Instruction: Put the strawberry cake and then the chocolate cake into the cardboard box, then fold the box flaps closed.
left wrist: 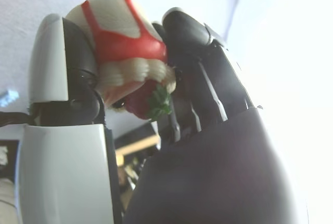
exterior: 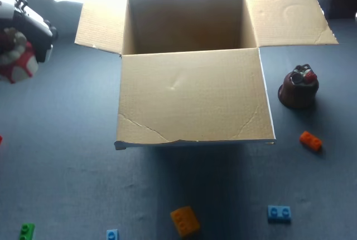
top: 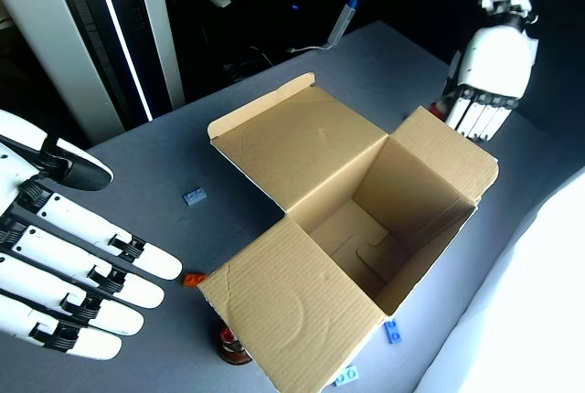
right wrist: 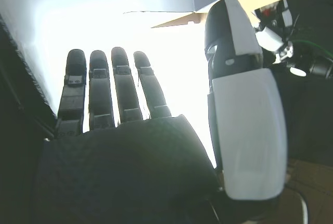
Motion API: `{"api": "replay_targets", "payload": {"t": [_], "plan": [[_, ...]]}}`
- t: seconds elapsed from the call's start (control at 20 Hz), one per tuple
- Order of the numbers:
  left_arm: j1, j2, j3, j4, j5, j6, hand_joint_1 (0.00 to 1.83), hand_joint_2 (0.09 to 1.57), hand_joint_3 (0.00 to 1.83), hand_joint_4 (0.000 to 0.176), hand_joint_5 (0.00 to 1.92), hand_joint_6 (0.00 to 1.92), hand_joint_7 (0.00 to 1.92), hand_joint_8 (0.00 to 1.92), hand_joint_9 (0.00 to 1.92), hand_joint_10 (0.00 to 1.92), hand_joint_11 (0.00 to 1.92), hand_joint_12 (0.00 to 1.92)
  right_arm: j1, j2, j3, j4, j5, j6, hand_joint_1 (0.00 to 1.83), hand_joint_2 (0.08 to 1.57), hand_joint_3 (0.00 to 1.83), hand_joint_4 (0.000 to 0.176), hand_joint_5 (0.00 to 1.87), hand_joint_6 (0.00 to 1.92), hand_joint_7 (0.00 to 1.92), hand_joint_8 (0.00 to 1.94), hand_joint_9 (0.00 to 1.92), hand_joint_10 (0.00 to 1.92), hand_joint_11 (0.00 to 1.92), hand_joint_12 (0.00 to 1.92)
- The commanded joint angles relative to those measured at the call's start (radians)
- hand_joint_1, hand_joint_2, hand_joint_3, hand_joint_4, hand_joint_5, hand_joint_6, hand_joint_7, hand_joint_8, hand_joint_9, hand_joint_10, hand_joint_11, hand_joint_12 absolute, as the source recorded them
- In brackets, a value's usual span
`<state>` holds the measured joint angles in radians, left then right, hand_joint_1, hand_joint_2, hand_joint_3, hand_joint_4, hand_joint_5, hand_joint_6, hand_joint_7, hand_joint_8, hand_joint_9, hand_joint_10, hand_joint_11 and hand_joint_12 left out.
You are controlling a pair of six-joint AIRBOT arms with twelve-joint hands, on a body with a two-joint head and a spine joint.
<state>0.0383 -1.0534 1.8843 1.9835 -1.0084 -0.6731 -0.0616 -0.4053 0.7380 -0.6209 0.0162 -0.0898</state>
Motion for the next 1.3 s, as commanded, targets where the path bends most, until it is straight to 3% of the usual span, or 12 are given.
{"api": "replay_targets", "payload": {"t": [0.0, 0.15, 0.2, 0.4, 0.45, 0.5, 0.65, 0.75, 0.9, 1.15, 1.25], "plan": [[-0.023, 0.018, 0.004, -0.052, -0.001, -0.005, 1.46, 1.23, 0.00, 0.000, 0.52, 0.99, 0.57, 1.48, 0.77, 1.53, 0.64, 1.65, 0.008, 0.013, 0.005, 0.007, 0.079, 0.007, 0.67, 1.09, 0.00, 0.000, 0.06, 0.00, 0.09, 0.00, 0.09, 0.01, 0.00, 0.34], [-0.098, 0.036, -0.012, 0.019, -0.019, -0.022, 1.46, 1.22, 0.00, 0.000, 0.55, 0.93, 0.59, 1.45, 0.78, 1.52, 0.64, 1.66, 0.007, 0.013, 0.005, 0.007, 0.079, 0.007, 0.66, 1.09, 0.00, 0.000, 0.03, 0.00, 0.07, 0.00, 0.07, 0.00, 0.00, 0.23], [-0.117, 0.041, -0.014, 0.033, -0.026, -0.028, 1.46, 1.23, 0.00, 0.000, 0.55, 0.92, 0.65, 1.50, 0.69, 1.51, 0.64, 1.68, 0.007, 0.013, 0.004, 0.007, 0.079, 0.007, 0.65, 1.10, 0.00, 0.000, 0.04, 0.00, 0.08, 0.00, 0.08, 0.00, 0.00, 0.27], [-0.178, 0.054, -0.016, 0.096, -0.063, -0.064, 1.46, 1.24, 0.00, 0.000, 0.51, 0.99, 0.55, 1.49, 0.75, 1.56, 0.62, 1.70, 0.007, 0.013, 0.003, 0.007, 0.079, 0.007, 0.66, 1.09, 0.00, 0.000, 0.02, 0.00, 0.08, 0.00, 0.10, 0.01, 0.00, 0.29], [-0.193, 0.056, -0.018, 0.110, -0.068, -0.071, 1.57, 1.16, 0.00, 0.000, 0.50, 0.98, 0.39, 1.29, 0.75, 1.44, 0.60, 1.69, 0.007, 0.013, 0.003, 0.007, 0.079, 0.007, 0.64, 1.09, 0.00, 0.000, 0.01, 0.00, 0.08, 0.00, 0.11, 0.01, 0.00, 0.30], [-0.209, 0.059, -0.024, 0.123, -0.070, -0.072, 1.48, 1.21, 0.00, 0.000, 0.52, 0.97, 0.62, 1.46, 0.69, 1.49, 0.61, 1.69, 0.007, 0.013, 0.003, 0.007, 0.079, 0.007, 0.67, 1.08, 0.00, 0.000, 0.02, 0.00, 0.09, 0.00, 0.12, 0.02, 0.00, 0.40], [-0.260, 0.059, -0.021, 0.152, -0.075, -0.071, 1.46, 1.23, 0.00, 0.000, 0.54, 0.92, 0.66, 1.53, 0.66, 1.52, 0.63, 1.71, 0.007, 0.013, 0.003, 0.007, 0.079, 0.007, 0.62, 1.10, 0.00, 0.000, 0.01, 0.00, 0.07, 0.00, 0.09, 0.00, 0.00, 0.34], [-0.269, 0.059, -0.026, 0.152, -0.075, -0.071, 1.46, 1.23, 0.00, 0.000, 0.54, 0.94, 0.59, 1.48, 0.75, 1.53, 0.60, 1.71, 0.007, 0.013, 0.003, 0.007, 0.079, 0.007, 0.64, 1.10, 0.00, 0.000, 0.04, 0.01, 0.08, 0.00, 0.09, 0.00, 0.00, 0.32], [-0.269, 0.063, -0.048, 0.151, -0.075, -0.070, 1.46, 1.24, 0.00, 0.000, 0.49, 1.03, 0.57, 1.49, 0.73, 1.56, 0.59, 1.70, 0.007, 0.013, 0.003, 0.007, 0.079, 0.007, 0.63, 1.10, 0.00, 0.000, 0.06, 0.01, 0.09, 0.00, 0.09, 0.00, 0.00, 0.36], [-0.284, 0.050, -0.054, 0.118, -0.075, -0.060, 1.46, 1.23, 0.00, 0.000, 0.51, 1.01, 0.59, 1.46, 0.74, 1.55, 0.61, 1.70, 0.007, 0.013, 0.003, 0.007, 0.079, 0.007, 0.61, 1.11, 0.00, 0.000, 0.07, 0.01, 0.07, 0.00, 0.08, 0.00, 0.00, 0.41], [-0.297, 0.041, -0.057, 0.102, -0.075, -0.049, 1.46, 1.23, 0.00, 0.000, 0.54, 1.00, 0.60, 1.44, 0.74, 1.59, 0.61, 1.74, 0.007, 0.013, 0.003, 0.007, 0.079, 0.007, 0.58, 1.12, 0.00, 0.000, 0.07, 0.01, 0.06, 0.00, 0.07, 0.00, 0.00, 0.32]]}}
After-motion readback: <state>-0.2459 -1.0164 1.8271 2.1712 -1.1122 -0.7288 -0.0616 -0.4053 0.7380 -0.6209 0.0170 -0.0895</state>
